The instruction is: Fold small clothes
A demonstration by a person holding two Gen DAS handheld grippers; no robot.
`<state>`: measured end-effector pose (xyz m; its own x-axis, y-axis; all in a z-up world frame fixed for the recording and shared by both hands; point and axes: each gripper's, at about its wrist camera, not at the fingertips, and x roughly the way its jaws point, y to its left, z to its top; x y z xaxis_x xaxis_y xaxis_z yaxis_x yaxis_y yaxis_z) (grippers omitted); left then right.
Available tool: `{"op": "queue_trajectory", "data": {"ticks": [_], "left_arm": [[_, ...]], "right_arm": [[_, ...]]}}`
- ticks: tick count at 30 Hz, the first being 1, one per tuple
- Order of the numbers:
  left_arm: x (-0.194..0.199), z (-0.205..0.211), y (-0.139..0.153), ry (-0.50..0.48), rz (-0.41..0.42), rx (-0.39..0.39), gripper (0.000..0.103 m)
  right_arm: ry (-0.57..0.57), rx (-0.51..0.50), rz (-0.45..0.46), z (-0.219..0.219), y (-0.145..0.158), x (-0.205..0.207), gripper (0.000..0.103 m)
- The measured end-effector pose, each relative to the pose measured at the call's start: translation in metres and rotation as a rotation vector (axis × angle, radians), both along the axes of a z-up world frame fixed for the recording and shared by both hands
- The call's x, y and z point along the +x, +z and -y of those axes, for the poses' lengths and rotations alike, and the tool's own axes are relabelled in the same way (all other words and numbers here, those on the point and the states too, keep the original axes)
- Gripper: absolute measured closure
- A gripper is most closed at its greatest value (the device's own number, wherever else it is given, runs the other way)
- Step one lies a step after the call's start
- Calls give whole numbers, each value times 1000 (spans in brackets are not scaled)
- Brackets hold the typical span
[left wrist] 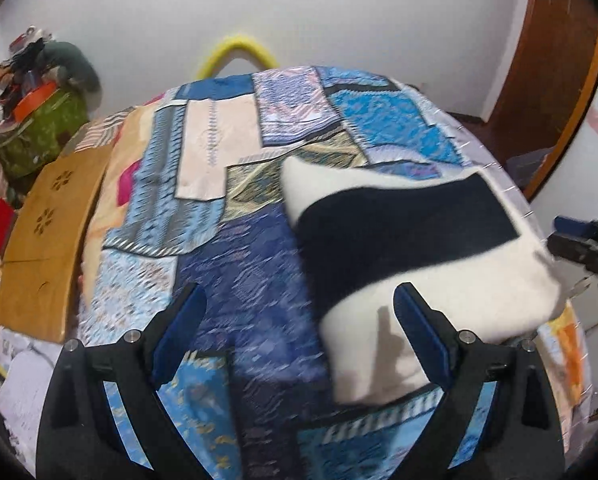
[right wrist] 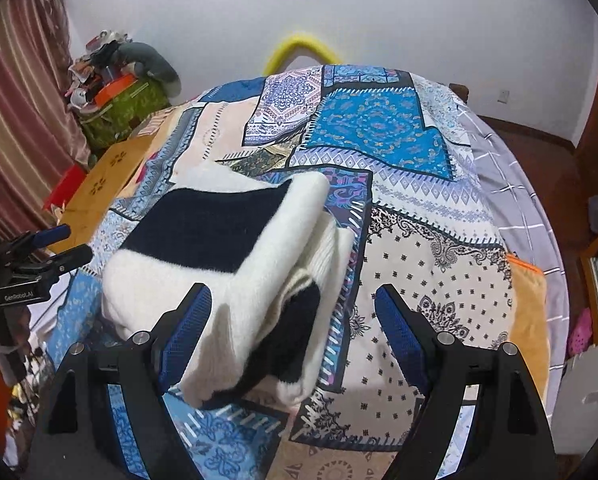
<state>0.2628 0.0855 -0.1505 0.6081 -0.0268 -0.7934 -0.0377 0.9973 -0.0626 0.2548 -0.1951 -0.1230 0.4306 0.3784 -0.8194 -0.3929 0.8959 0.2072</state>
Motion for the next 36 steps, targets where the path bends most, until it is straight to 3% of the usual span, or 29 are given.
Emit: {"op": "queue_trajectory", "data": {"ticks": [8, 24, 33, 36], "left_arm": [[34, 15, -19, -40, -75, -89, 8], [71, -6, -71, 31, -271, -488, 8], [79, -4, -82, 43, -296, -565, 7], [80, -7, -83, 48, -296, -597, 7]], "right_arm": [[-7, 30, -85, -1, -23, 11, 22], [-53, 286, -393, 6, -82, 42, 14], [-66, 395, -458, 10, -96, 44, 12], [-57, 405, -445, 10, -94, 42, 17]]}}
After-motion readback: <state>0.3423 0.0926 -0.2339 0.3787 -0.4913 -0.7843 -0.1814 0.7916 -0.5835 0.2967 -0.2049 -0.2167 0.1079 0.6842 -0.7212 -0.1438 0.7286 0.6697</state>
